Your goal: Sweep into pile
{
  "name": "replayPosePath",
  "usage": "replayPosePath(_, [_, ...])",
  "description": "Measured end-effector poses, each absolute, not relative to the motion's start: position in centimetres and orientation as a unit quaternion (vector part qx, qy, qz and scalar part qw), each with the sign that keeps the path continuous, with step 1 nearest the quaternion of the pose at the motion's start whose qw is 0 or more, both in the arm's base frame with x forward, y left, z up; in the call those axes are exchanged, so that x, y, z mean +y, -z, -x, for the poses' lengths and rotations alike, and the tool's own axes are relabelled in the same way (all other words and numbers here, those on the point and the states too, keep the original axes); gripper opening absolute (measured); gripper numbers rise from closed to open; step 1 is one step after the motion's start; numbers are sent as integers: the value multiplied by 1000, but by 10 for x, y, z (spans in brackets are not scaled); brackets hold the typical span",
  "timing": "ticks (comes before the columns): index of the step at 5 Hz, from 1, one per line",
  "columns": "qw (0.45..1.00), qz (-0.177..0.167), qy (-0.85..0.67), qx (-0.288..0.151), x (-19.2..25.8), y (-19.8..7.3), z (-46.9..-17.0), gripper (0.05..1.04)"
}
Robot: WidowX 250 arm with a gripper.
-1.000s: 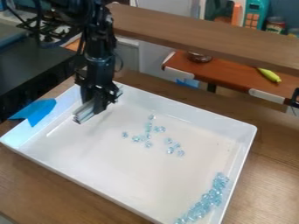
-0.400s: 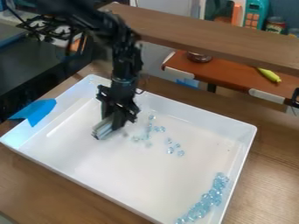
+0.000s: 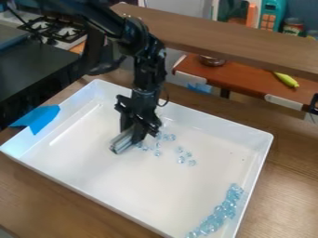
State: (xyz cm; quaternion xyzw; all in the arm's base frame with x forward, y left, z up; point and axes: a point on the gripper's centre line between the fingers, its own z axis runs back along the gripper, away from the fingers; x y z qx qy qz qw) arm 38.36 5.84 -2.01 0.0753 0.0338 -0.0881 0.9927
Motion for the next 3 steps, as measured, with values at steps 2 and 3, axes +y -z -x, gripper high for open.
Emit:
replayPosePath(2, [989,-66,125,29,11,22,-376,387])
replayPosePath(3, [986,-65,155,22,-16,23,-368,387])
